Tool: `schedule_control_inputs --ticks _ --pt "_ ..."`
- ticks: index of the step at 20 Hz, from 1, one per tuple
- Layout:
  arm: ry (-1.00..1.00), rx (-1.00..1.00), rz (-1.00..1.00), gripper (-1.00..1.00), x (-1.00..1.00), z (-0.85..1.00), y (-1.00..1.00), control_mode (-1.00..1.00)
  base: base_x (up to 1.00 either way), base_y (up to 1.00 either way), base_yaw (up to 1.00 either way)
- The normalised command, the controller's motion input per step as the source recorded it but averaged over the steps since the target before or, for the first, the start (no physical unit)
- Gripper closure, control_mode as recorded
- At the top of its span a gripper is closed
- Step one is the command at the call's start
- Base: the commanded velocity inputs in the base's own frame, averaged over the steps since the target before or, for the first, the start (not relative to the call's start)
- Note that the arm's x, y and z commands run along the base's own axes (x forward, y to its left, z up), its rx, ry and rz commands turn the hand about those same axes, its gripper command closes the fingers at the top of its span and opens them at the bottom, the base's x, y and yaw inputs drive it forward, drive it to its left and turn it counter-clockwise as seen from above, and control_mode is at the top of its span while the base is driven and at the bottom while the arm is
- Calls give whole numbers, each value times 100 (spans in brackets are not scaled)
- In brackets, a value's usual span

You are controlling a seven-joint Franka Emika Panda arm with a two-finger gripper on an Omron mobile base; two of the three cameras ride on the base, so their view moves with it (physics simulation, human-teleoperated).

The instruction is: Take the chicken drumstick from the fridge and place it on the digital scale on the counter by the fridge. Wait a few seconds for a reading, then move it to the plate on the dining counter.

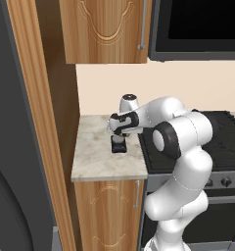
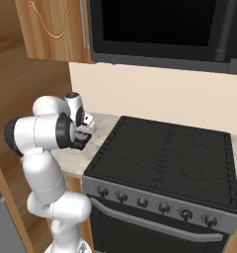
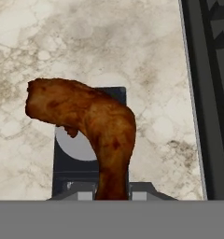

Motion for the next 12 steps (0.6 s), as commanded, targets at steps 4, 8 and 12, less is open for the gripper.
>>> schedule_control_inputs --ticks 4,8,12 --pt "1 -1 1 100 -13 0 0 -100 0 0 0" --pt "0 0 0 100 -1 -19 2 -100 0 0 0" --pt "0 0 0 100 5 -25 8 -100 0 0 0"
